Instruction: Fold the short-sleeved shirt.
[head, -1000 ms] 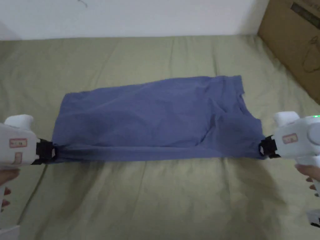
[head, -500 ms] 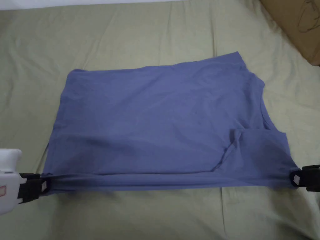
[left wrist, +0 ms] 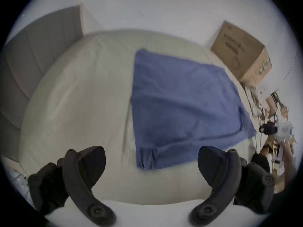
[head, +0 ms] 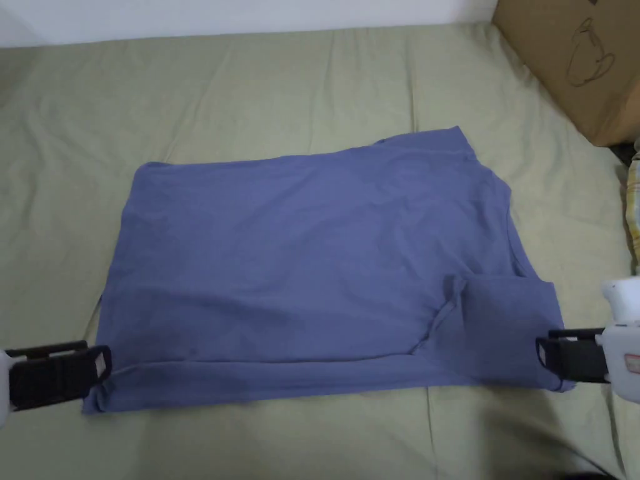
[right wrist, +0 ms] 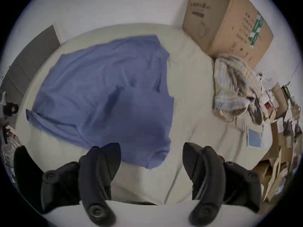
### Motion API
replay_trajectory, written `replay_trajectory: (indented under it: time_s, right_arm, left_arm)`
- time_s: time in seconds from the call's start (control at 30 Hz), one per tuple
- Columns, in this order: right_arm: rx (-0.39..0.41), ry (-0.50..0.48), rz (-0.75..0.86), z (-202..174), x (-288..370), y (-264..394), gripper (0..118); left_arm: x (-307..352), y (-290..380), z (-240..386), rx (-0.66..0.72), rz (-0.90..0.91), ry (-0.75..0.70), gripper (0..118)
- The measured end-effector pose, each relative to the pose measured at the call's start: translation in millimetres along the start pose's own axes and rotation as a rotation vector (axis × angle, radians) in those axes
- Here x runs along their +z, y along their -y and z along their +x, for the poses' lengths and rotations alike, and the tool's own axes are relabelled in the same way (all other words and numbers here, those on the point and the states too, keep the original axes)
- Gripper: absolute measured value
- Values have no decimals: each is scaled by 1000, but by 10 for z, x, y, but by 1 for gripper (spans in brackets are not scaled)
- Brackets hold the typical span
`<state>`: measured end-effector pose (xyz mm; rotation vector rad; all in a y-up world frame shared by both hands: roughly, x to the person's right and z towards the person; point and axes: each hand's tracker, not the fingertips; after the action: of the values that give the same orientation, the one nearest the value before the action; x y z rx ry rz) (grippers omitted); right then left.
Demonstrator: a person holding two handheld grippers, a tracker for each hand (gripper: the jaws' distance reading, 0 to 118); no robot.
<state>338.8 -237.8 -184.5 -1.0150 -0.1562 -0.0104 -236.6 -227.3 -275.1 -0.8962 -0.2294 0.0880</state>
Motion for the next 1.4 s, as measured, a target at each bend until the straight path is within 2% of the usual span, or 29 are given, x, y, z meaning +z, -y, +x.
replay_trajectory:
  time_s: [0.1,0.17,0.23,0.27,0.3,0.33,0.37,0.47,0.57,0.6,0.63,0.67,0.7,0.77,0.8,0.83,0.9,0.93,0.97,1.03,1.07,1.17,1.2,1.23,1.3,1.33,1.4]
  right_arm:
    - [-42,-63,82,-101,173,-155,85]
    - [-61,-51,95,-193,253,-265,85]
    - [-95,-96,155,-232,328,-319,84]
    - [-115,-118,166,-250,362,-343,70]
    - [-128,-132,179,-271,391,-365,42]
    - [-133,-138,190,-278,400,-373,5]
    - [-128,-137,186,-293,395,-383,0]
    - [-115,-159,175,-308,356,-395,0]
    - [-101,-149,157,-306,277,-355,0]
    - [-104,-152,142,-301,249,-348,0]
    - [-115,-158,126,-283,224,-331,0]
    - [-128,-171,113,-259,202,-311,0]
    - [-138,-185,104,-235,185,-293,0]
    - [-149,-190,91,-199,168,-264,0]
    - [-149,-185,84,-183,156,-251,0]
    - [-148,-175,77,-165,141,-235,0]
    - [-149,-160,65,-131,115,-232,0]
    - [-152,-156,59,-106,95,-225,0]
    - [-156,-154,54,-81,73,-223,0]
    - [-147,-163,43,-24,19,-217,0]
    - [-106,-184,8,10,-12,-208,0]
    - [-28,-169,-78,119,-71,-171,0]
    - [-38,-165,-83,154,-89,-146,0]
    - [-53,-168,-100,202,-124,-118,6]
    - [-88,-172,-162,284,-234,-71,68]
    - [-97,-164,-206,304,-320,-40,89]
    - [-104,-127,-228,357,-492,6,91]
  left_arm:
    - [217,-126,88,2,120,-58,116]
    - [264,-186,163,14,133,-86,116]
    - [291,-239,208,23,105,-80,108]
    - [293,-254,233,22,87,-79,85]
    - [284,-263,260,15,74,-75,50]
    - [275,-259,287,-11,48,-76,12]
    - [250,-242,319,-43,20,-88,0]
    - [134,-152,313,-76,-38,-109,0]
    - [-114,-91,153,-10,-135,-53,1]
    - [-186,-53,102,9,-124,-18,11]
    - [-273,-13,44,35,-128,-2,37]
    - [-365,16,-12,52,-141,-1,89]
    - [-462,25,-89,55,-159,-1,116]
    - [-659,80,-136,32,-230,1,118]
    - [-661,33,-144,39,-192,6,116]
    - [-686,53,-163,19,-215,-12,111]
    - [-746,59,-150,-11,-263,-22,110]
    - [-745,55,-120,-38,-275,0,105]
    - [-852,87,-26,-74,-282,11,84]
    - [-813,82,78,-151,-292,15,21]
    - [-759,81,127,-177,-267,15,9]
    - [-566,74,178,-189,-190,4,7]
    - [-492,56,172,-165,-154,12,7]
    - [-405,58,125,-130,-120,26,6]
    - [-266,34,111,-89,-69,49,6]
    - [-212,28,116,-86,-58,52,6]
    - [-109,34,182,-93,-41,48,6]
